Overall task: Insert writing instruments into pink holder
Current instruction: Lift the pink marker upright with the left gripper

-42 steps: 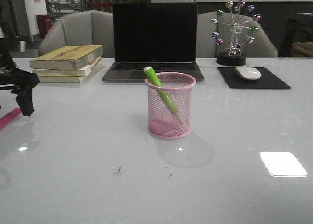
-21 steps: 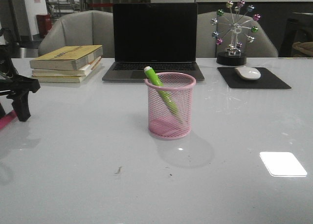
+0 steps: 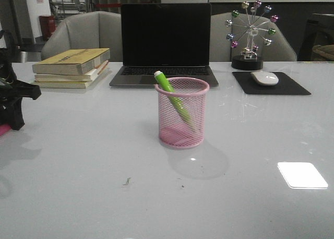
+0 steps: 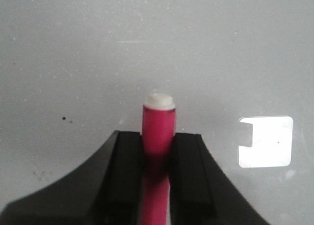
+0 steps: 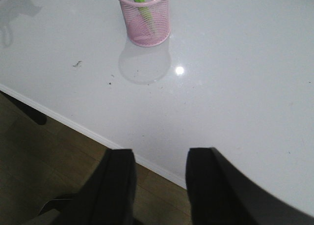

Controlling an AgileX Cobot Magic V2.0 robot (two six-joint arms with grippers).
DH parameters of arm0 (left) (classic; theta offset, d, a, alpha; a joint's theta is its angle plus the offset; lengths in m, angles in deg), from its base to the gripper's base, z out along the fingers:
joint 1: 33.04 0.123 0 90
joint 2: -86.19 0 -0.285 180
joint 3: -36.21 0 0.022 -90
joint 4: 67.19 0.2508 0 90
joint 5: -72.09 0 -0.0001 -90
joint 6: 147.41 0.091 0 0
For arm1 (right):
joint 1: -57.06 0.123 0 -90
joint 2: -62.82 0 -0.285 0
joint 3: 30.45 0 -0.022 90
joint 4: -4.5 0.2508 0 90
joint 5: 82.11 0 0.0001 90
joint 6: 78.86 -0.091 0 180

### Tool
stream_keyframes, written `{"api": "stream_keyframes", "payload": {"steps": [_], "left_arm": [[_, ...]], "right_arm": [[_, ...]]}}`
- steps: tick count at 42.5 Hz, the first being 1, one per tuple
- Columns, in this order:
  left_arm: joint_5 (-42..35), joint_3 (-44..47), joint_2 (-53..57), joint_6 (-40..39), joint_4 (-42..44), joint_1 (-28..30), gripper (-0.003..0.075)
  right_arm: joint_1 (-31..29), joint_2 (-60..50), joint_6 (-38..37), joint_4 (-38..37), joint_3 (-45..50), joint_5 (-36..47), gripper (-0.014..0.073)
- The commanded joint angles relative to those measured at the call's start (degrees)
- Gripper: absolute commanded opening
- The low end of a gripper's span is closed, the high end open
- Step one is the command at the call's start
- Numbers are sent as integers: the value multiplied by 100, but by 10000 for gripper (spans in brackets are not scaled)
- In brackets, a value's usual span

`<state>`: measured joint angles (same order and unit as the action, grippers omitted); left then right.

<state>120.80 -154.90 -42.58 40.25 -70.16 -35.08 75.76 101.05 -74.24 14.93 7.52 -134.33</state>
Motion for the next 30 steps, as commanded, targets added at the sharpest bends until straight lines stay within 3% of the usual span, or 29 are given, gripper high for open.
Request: {"api": "stream_keyframes", "payload": {"steps": [1,7,14,24,30], "left_arm": [[-136,-112,629,-76,-31,19,91],[-557,260,1458,55,-224,-15,91],[-1649,1183,2697,219,-307,-166,91],[-3572,2751,4470,219,-520,-751,91],[-5174,3692,5152,219,-1027,-1349,91]], "right_arm": [[-33,24,16,-5,-158,380,374],[-33,24,16,-5,-158,380,374],[-33,24,16,-5,-158,380,374],[-33,24,16,-5,-158,380,374],[-33,24,16,-5,-158,380,374]]}}
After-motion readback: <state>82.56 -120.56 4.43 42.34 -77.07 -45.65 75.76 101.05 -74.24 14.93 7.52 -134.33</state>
